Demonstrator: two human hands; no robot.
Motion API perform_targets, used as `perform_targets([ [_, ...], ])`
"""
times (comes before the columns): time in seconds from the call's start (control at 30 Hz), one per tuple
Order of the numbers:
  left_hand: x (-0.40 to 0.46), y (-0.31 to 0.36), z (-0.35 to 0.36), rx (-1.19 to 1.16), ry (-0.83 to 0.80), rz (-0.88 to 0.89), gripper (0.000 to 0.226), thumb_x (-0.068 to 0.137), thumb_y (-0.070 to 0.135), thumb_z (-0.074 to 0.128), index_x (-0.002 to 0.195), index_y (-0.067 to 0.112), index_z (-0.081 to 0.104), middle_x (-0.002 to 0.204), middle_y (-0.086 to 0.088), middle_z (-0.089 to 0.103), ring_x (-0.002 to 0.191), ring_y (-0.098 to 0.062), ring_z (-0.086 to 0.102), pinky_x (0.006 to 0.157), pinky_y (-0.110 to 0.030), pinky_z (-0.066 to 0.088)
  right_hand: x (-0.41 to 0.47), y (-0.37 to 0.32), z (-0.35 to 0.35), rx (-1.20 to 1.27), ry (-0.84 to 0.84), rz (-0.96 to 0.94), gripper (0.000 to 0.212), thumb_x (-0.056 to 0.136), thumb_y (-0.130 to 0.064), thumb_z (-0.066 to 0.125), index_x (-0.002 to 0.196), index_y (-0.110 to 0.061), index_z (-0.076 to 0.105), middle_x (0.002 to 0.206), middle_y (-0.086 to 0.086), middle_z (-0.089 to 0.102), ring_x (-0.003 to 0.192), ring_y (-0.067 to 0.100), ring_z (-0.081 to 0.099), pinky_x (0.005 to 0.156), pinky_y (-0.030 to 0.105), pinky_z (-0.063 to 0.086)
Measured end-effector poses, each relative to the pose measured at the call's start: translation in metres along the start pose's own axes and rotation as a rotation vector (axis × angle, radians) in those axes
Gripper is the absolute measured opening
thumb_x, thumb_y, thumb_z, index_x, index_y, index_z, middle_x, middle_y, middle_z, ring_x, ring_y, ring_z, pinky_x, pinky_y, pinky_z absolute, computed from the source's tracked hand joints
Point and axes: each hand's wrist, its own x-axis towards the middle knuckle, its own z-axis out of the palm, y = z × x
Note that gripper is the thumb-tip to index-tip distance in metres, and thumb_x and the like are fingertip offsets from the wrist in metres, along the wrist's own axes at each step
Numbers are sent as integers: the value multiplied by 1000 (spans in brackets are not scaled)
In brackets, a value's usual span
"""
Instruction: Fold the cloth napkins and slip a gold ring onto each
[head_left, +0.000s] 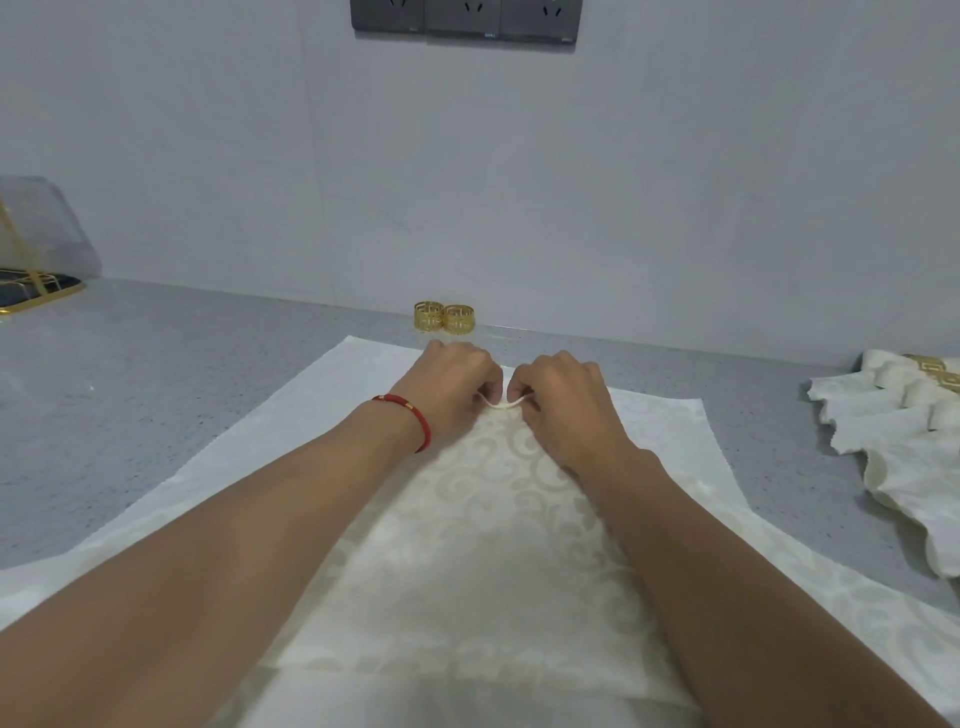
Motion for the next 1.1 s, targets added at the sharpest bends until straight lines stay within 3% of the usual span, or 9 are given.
perform_targets([
  [0.1,-9,2,-4,-209,-67,-160,32,75,-1,53,86,18,77,85,2,68,78,-13,56,76,-28,53,-4,-3,-3,0,-37,9,27,87,-15,54,97,-27,77,99,-6,67,104,20,55,95,38,37],
  [0.2,-15,3,1,-445,67,-321,24,82,9,58,88,23,77,71,2,69,65,-12,57,64,-15,50,-9,-2,0,210,37,110,20,87,-22,56,81,-23,76,85,-8,68,87,19,62,88,40,47],
  [0.33,-20,5,12,-646,218,-432,21,84,9,64,91,24,77,75,-1,73,60,-8,62,52,-9,44,-9,5,7,442,46,195,19,94,-19,61,110,-22,72,95,-10,67,90,16,62,89,38,51],
  [0.43,-19,3,15,-548,195,-385,23,84,8,64,94,23,78,80,3,70,67,-7,61,63,-13,46,-8,10,11,339,-17,157,21,97,-18,62,113,-18,75,113,0,67,113,27,52,98,39,44],
  [0.57,-13,1,20,-207,100,-230,17,92,16,64,103,23,74,105,3,57,98,-17,52,87,-35,44,-6,7,2,164,-53,126,15,98,-20,59,104,-22,73,105,-4,69,111,25,51,92,41,36],
  [0.73,-21,7,7,82,126,-85,19,88,12,57,92,28,66,87,11,56,94,-19,51,73,-32,25,-9,3,-10,-30,-28,-37,20,90,-8,53,94,-26,60,94,-8,60,96,20,54,90,41,38],
  [0.83,-23,17,-7,214,13,-1,27,84,3,55,86,28,63,86,10,55,89,-20,50,72,-32,25,-8,2,-25,-63,-173,-123,16,88,-15,54,94,-28,59,92,-9,56,88,20,52,83,37,37],
  [0.97,-19,15,-14,35,-170,-89,29,77,3,52,61,26,54,72,3,55,74,-28,54,60,-31,42,-6,3,-26,77,-178,-73,15,90,-22,54,82,-23,66,82,-9,62,76,18,56,68,33,41],
  [1.1,-25,8,-4,-134,-21,-196,22,83,8,57,85,22,74,78,4,65,76,-24,57,70,-31,50,-7,14,-18,312,-196,41,4,92,-21,67,94,-23,69,88,-9,62,80,6,55,74,29,49],
])
